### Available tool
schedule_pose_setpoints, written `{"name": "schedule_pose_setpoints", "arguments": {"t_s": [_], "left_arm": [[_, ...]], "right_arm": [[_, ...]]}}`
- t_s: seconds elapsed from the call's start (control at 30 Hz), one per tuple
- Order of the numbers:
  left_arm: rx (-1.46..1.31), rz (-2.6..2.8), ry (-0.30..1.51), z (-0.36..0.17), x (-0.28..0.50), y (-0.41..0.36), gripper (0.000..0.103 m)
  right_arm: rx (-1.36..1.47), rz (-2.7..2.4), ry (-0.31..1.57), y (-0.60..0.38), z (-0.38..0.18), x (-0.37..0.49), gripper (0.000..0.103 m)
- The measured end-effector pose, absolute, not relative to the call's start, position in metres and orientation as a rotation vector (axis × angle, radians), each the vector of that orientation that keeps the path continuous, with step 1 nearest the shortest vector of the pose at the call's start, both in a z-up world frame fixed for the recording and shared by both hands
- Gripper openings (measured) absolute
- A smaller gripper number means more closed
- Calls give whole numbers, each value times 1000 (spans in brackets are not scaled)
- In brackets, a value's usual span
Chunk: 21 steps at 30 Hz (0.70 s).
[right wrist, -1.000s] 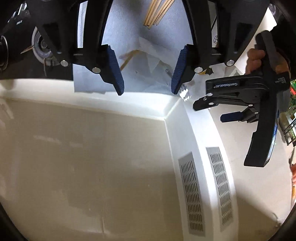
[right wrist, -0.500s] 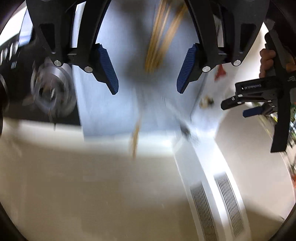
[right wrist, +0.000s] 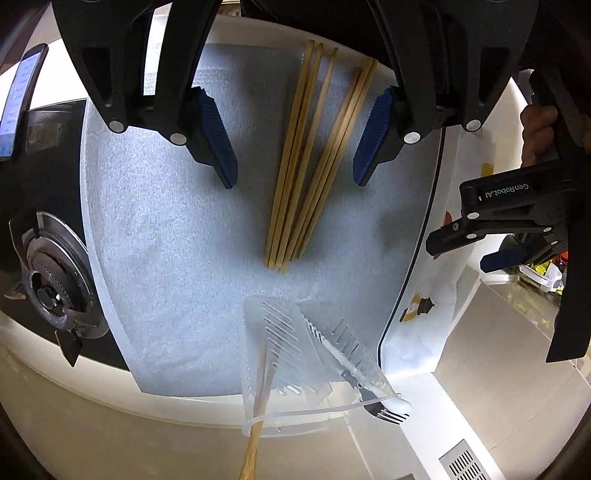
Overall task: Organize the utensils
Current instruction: 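Withdraw both open tools back over the chopstick bundle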
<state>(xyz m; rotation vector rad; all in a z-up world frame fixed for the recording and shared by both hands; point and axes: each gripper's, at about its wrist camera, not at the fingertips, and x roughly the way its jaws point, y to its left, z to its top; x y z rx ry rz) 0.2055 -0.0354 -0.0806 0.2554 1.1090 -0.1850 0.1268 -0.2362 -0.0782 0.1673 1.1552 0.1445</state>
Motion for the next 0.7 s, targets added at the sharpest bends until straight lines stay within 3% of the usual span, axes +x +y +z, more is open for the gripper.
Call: {"name": "schedule_pose_setpoints", "arguments": {"t_s": [0.6,0.7], "left_arm": [[260,-155,1133,-89,204,-31,92],[260,-147,1139,-91,206,-29,92]], "right_arm": [[188,110,1163,-242,-84,133,64],[213,102,1172,-246,-92,140,55]]}}
